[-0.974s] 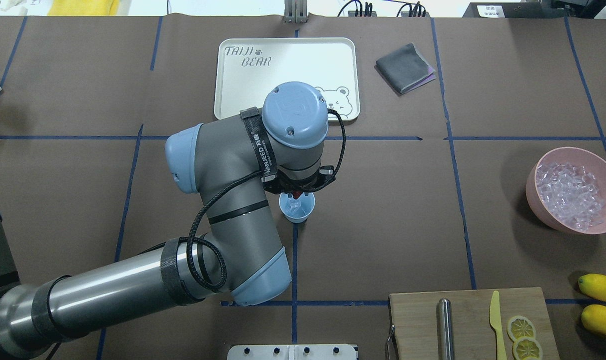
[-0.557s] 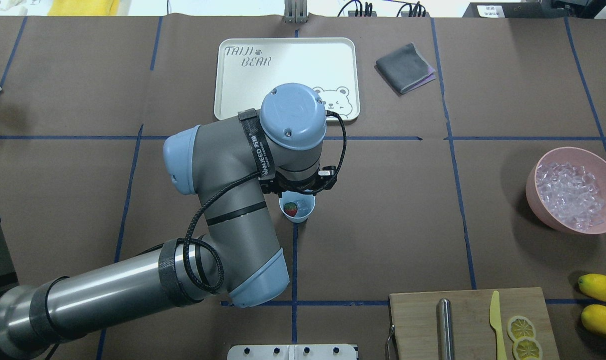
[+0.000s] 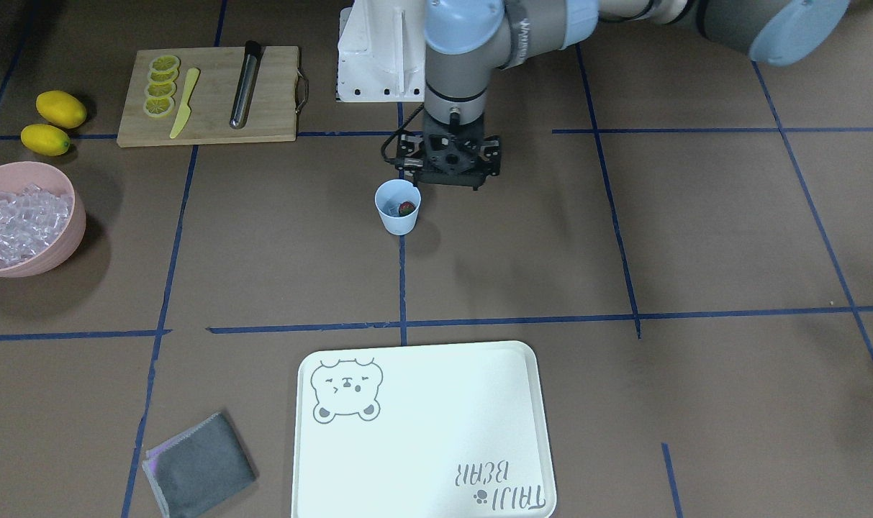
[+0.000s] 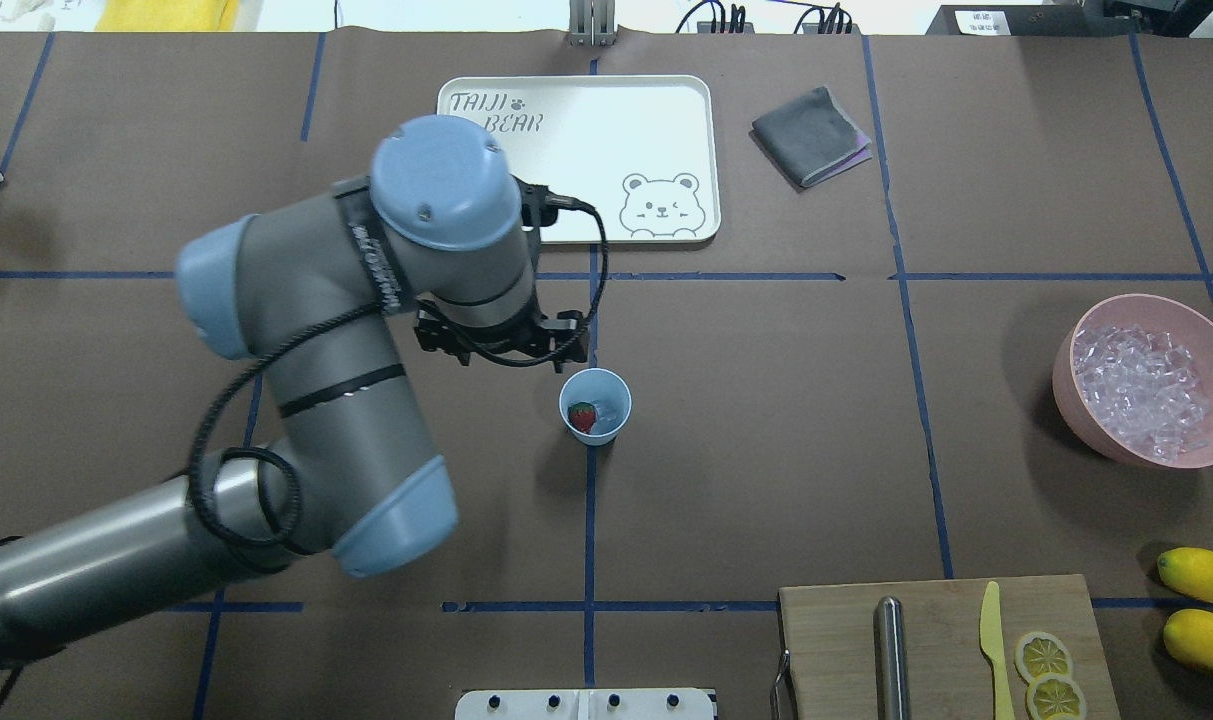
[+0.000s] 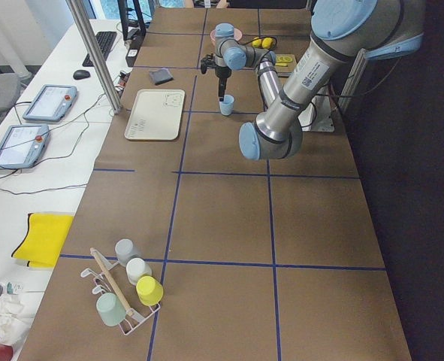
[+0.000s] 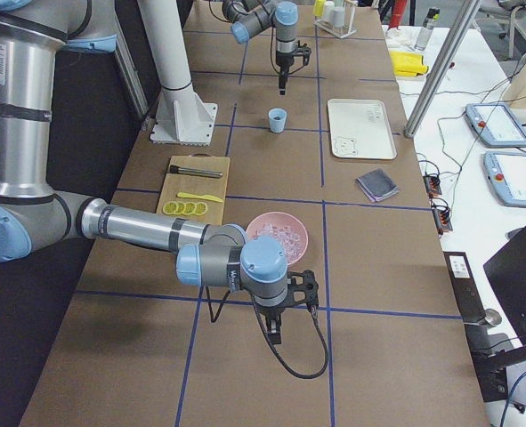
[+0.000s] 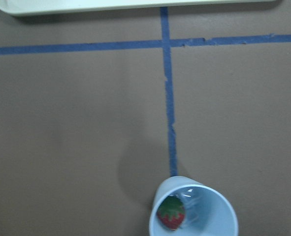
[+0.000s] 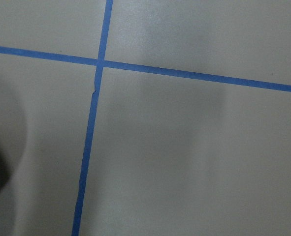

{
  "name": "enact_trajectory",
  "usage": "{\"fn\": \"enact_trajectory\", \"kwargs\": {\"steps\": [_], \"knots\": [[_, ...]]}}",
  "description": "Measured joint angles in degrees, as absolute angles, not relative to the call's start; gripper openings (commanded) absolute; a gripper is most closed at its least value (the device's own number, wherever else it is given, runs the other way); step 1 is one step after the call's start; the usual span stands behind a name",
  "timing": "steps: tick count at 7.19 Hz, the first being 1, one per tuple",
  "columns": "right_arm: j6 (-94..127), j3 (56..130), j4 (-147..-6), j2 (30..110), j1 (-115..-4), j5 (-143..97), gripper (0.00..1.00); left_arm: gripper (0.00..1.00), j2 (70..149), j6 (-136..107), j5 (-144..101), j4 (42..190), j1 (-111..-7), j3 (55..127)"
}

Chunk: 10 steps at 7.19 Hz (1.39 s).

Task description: Put ice and strawberries in cup

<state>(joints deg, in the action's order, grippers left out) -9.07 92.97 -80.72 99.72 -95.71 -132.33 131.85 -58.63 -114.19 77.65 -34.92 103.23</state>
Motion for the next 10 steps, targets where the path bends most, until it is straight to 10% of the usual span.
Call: {"fn": "enact_trajectory", "kwargs": {"steps": [5, 10], "knots": [[-9.2, 94.2, -81.1, 100.3, -95.7, -132.7, 1.00, 1.00, 114.8, -26.8, -123.5, 69.6, -55.5, 113.9], [-8.8, 94.2, -81.0, 100.7, -95.7, -132.9, 1.00, 1.00, 106.4, 10.7, -133.4, 69.3, -79.6, 100.0]]}}
